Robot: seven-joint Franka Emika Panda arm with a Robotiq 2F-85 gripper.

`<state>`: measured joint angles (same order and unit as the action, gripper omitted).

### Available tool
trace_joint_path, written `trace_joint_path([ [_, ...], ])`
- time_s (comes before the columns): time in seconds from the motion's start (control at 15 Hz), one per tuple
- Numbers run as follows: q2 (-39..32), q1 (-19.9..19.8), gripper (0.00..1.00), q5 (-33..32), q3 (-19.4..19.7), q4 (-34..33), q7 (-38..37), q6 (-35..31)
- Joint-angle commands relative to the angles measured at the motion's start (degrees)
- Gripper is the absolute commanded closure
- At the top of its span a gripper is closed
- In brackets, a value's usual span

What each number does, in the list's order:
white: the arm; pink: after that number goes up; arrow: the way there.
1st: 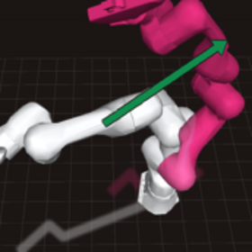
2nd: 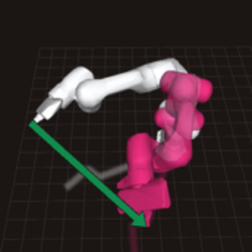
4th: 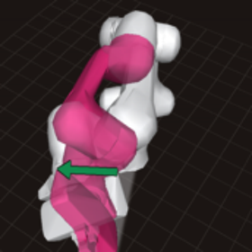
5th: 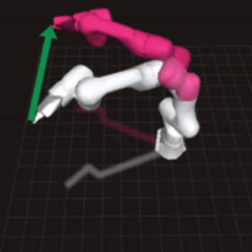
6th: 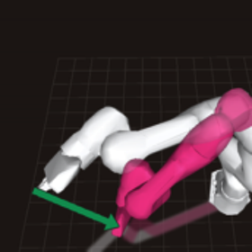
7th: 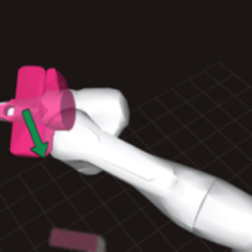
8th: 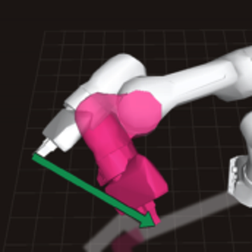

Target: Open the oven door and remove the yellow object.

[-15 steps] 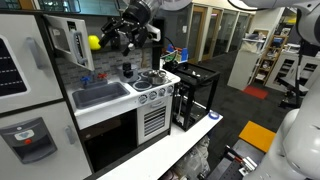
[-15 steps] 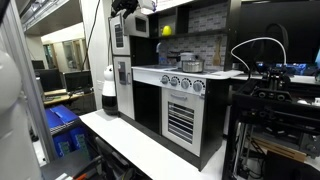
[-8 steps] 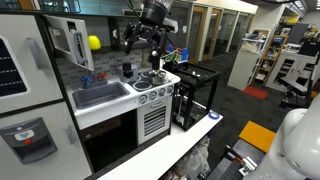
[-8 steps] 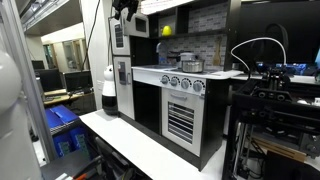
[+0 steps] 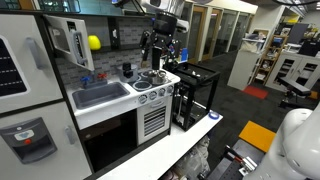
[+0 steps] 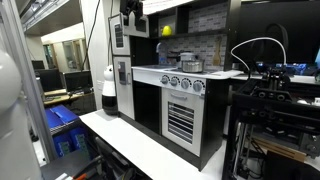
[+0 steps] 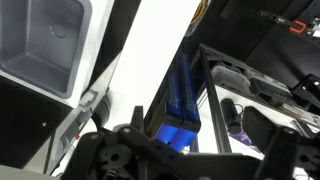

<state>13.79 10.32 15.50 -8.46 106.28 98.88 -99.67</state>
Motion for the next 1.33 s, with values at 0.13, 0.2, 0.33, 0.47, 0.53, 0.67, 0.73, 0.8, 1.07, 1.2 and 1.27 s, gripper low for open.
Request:
trace_joint_path([
  [0.13,3.3,0.0,0.00,-1.7,0.7,8.9,-8.4,-19.5],
  [0.2,2.8,0.1,0.00,-1.3,0.7,9.4,-10.7,-22.7],
  [0.33,1.4,0.2,0.00,-1.5,0.5,10.2,-16.3,-28.8],
  [0.47,0.2,0.3,0.00,-2.1,0.1,11.3,-22.5,-35.1],
  [0.53,-0.5,0.3,0.00,-2.8,-0.2,11.6,-26.0,-38.1],
  [0.67,-1.7,0.3,0.00,-3.9,-0.8,12.4,-33.0,-44.0],
  [0.73,-2.3,0.2,0.00,-4.9,-1.1,12.6,-36.8,-46.9],
  [0.8,-3.0,0.3,0.00,-6.0,-1.4,12.6,-40.8,-49.7],
  [1.07,-5.8,-0.4,0.00,-14.3,-2.8,12.1,-59.1,-60.6],
  [1.2,-7.2,-2.9,0.00,-20.4,-4.6,11.9,-69.3,-66.1],
  [1.27,-7.8,-4.3,0.00,-23.9,-5.2,11.8,-74.2,-68.7],
])
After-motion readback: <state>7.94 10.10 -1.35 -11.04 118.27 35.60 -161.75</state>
